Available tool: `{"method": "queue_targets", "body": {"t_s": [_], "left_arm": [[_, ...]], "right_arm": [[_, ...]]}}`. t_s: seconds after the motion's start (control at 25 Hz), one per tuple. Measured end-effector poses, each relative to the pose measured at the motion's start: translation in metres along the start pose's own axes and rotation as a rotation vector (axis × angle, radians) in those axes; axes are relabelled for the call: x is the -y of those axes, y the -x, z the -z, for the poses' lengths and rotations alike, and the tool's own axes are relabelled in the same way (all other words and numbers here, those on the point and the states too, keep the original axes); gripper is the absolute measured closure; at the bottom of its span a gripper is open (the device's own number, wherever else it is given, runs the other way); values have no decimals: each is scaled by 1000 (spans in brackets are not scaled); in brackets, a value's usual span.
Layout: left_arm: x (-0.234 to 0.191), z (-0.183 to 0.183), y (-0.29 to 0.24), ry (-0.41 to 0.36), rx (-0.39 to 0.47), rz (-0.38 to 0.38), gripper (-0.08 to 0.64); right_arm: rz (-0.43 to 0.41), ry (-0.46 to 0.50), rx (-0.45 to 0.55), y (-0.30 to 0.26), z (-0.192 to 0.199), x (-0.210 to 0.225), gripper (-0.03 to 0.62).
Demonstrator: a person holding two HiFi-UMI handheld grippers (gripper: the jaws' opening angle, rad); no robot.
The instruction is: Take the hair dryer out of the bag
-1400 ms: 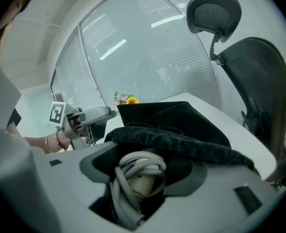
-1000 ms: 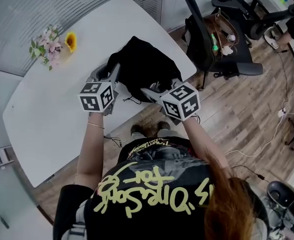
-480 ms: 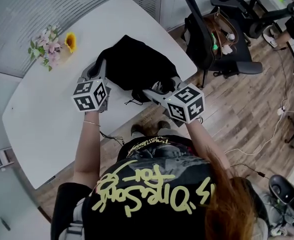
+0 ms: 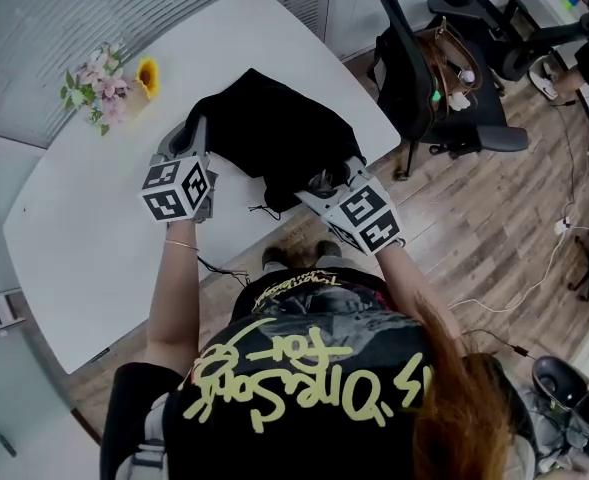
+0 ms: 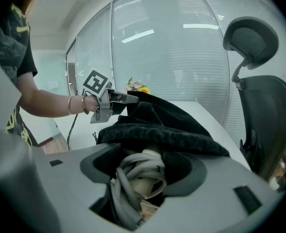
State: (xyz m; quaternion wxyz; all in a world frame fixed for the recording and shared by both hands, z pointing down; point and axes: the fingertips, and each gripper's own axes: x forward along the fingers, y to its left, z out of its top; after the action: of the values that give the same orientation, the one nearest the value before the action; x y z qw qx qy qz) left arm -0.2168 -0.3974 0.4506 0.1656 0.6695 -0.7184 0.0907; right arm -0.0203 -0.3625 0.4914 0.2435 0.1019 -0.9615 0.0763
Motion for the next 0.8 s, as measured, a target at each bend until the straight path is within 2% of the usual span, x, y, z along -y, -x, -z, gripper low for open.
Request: {"method": "queue_targets", "body": {"t_s": [0.36, 0.6, 0.68, 0.8], "left_arm": [[1, 10, 2, 44, 6, 10, 560], [5, 12, 4, 57, 13, 38, 560], [5, 12, 4, 63, 14, 47, 560], [8, 12, 4, 63, 16, 64, 560]], "right_arm": [[-19, -35, -14, -11, 17, 1, 313], [58, -59, -18, -16, -7, 6, 313], [70, -44, -54, -22, -10, 9, 313], [68, -45, -161, -31, 3, 11, 313]]}}
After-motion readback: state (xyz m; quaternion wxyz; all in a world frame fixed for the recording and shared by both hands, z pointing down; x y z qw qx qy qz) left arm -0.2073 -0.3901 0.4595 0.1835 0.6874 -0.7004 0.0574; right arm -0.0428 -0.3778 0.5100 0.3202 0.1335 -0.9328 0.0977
